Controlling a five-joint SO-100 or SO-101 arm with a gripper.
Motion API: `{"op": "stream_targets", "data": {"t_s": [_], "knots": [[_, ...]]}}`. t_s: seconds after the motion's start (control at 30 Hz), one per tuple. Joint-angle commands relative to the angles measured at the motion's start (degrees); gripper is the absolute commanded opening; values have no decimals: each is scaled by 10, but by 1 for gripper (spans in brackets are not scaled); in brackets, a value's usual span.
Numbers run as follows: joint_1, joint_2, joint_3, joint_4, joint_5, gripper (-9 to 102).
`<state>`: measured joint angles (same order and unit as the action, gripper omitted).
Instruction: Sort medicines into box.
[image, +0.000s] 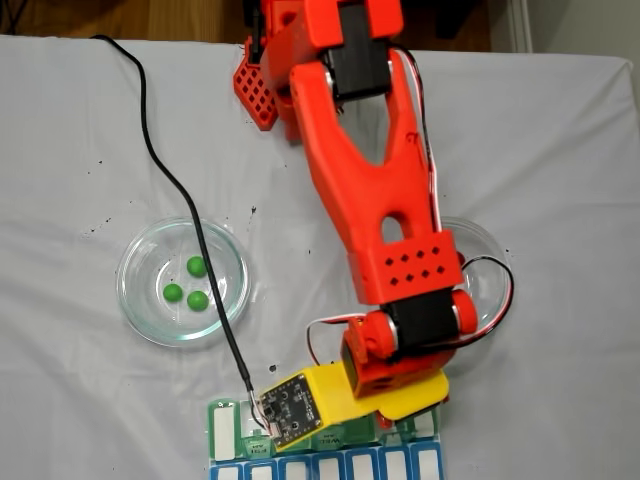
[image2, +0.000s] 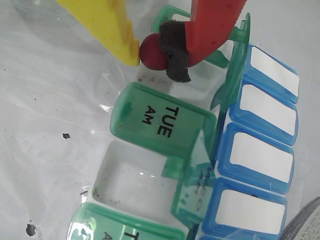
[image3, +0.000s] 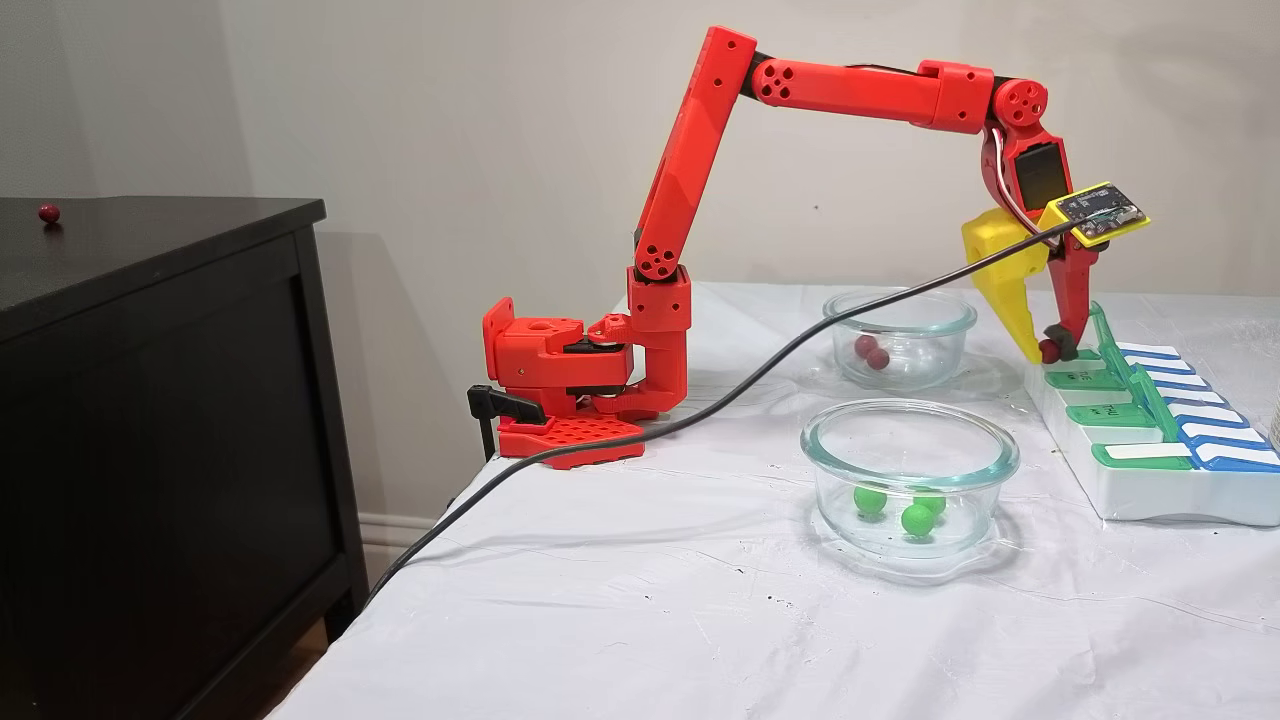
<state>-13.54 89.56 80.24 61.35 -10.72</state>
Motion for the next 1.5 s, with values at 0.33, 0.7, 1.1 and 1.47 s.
{"op": "stream_targets", "data": {"t_s": [0.33,0.7,1.1,1.47], "knots": [[-30,102,-33,27,-1,14],[-125,214,-44,182,-200,0],[-208,300,165,163,-247,4],[-232,252,208,166,-213,18]]}}
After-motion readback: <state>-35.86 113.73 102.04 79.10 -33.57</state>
